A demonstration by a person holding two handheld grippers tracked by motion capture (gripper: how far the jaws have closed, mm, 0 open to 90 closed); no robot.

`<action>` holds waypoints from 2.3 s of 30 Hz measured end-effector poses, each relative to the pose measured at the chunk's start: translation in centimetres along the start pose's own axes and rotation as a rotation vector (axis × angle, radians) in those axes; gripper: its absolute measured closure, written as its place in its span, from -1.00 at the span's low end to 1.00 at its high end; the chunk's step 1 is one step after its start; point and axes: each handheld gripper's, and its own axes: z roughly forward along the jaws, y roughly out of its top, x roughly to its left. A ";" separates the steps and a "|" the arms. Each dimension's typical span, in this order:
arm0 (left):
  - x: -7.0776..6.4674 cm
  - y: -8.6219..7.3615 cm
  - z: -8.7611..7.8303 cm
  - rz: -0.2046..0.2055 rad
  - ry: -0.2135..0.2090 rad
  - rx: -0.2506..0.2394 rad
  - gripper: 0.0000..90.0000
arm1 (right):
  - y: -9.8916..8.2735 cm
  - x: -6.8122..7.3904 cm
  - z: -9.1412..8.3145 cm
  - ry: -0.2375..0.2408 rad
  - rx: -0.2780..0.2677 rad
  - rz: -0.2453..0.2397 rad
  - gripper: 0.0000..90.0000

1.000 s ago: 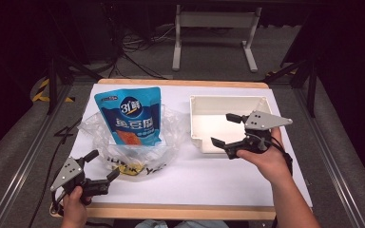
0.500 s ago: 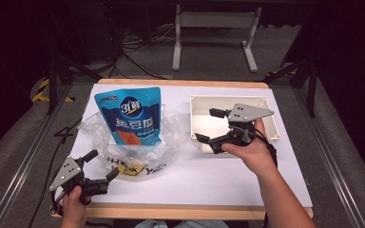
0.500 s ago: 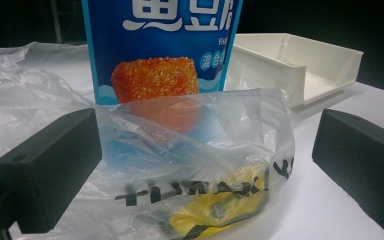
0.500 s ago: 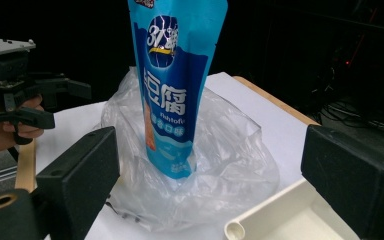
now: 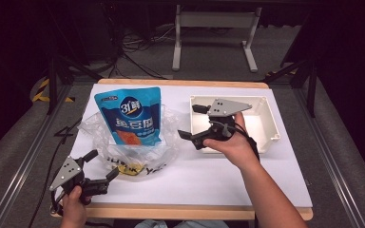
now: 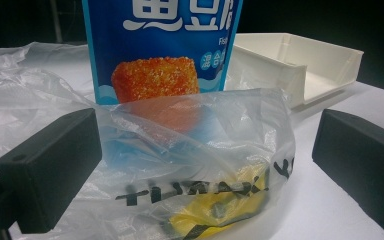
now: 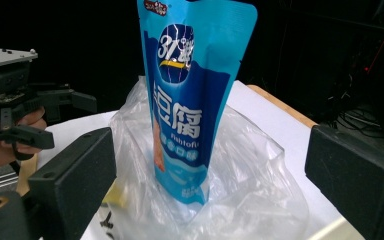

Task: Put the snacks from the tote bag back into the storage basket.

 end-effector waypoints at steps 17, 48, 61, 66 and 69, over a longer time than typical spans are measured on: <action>0.1 0.0 0.0 0.000 0.000 0.001 -1.00 | 0.6 -0.4 5.7 0.048 0.014 0.026 -0.90; 0.2 0.0 -0.1 -0.003 -0.013 0.002 -1.00 | -2.3 -0.3 14.8 0.107 0.025 0.004 -0.77; 0.2 0.0 -0.1 -0.007 -0.009 -0.003 -1.00 | -3.1 -0.1 16.9 0.111 0.015 -0.032 -0.77; 0.3 0.1 -0.1 -0.007 -0.010 -0.004 -1.00 | -3.5 -0.2 17.3 0.099 0.029 -0.037 -0.69; 0.3 0.1 -0.1 -0.007 -0.010 -0.004 -1.00 | -3.5 -0.3 17.3 0.102 0.047 -0.033 -0.60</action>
